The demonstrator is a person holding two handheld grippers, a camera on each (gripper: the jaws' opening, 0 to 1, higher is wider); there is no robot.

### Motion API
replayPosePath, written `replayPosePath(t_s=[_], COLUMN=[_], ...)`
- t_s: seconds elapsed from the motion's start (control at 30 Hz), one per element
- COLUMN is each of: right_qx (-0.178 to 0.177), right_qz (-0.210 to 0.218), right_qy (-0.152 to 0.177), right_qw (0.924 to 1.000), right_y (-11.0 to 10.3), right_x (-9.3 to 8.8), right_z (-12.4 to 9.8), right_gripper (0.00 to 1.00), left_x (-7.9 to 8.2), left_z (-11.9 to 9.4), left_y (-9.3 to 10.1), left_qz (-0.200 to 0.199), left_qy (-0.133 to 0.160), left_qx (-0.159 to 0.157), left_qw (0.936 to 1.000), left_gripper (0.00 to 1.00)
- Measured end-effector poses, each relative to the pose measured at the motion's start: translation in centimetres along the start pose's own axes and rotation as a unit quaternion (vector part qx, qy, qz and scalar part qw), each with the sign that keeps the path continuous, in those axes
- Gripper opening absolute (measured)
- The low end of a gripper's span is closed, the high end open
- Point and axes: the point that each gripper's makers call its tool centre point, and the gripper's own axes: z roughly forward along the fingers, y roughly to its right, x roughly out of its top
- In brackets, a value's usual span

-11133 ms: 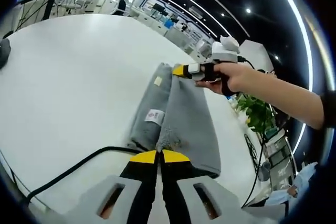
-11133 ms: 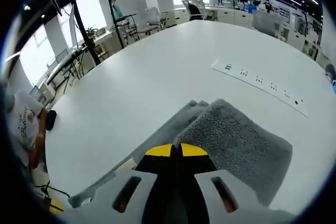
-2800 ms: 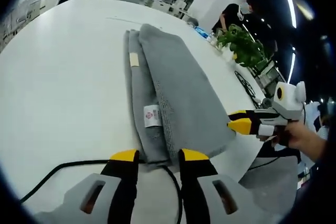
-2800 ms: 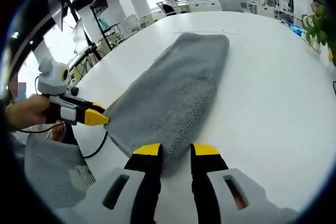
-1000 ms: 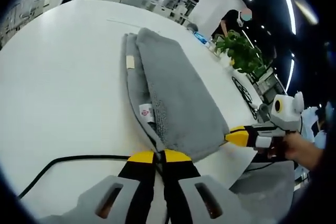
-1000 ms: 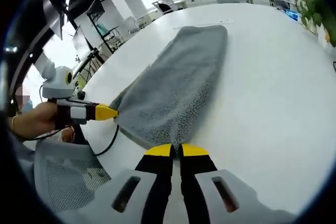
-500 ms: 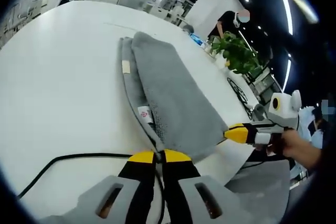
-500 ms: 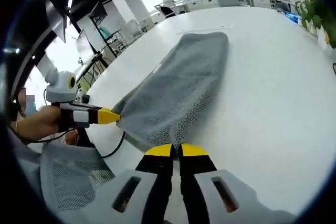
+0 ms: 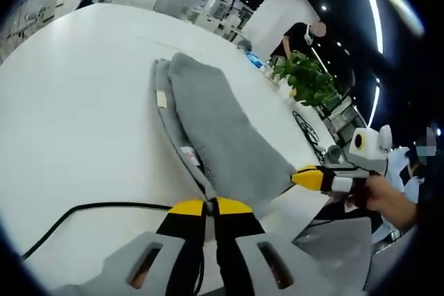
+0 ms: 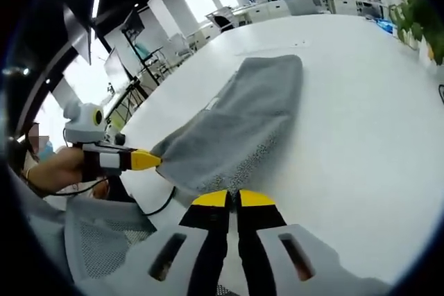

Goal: Fold the towel on the table until its edges align and the towel forms a compact rectangular stack.

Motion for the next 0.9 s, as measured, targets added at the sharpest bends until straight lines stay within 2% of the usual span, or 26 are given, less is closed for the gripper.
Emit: replayPosePath(t_s=[0.27,0.6,0.77,0.83,0.9], right_qx=[0.008,0.026,0.03,0.032,0.035], right_qz=[0.011,0.026,0.027,0.034,0.042], right_qy=[0.023,0.055,0.068,0.075,0.079], right_qw=[0.9997,0.9978,0.9969,0.9961,0.9954], right_y=[-0.2,-0.6,-0.2,0.0,-0.1], right_x=[2.2,6.0,7.9,8.7,9.3], right_z=[-0.7,-1.4,-1.4,-1.4,-1.5], right_gripper=[0.0,0.0,0.0,0.0,0.0], left_x=[2.4,6.6,9.0,9.5,10.7], left_z=[-0.8,-1.7,-1.5,-1.4,-1.1], left_y=[1.2,3.0,3.2,3.3,2.8], left_qz=[-0.003,-0.028,-0.038,-0.037,-0.043], left_qy=[0.029,0.078,0.1,0.105,0.115], left_qx=[-0.02,-0.052,-0.063,-0.066,-0.07], left_qw=[0.9994,0.9952,0.9923,0.9916,0.9899], left_gripper=[0.04,0.04,0.04,0.04,0.04])
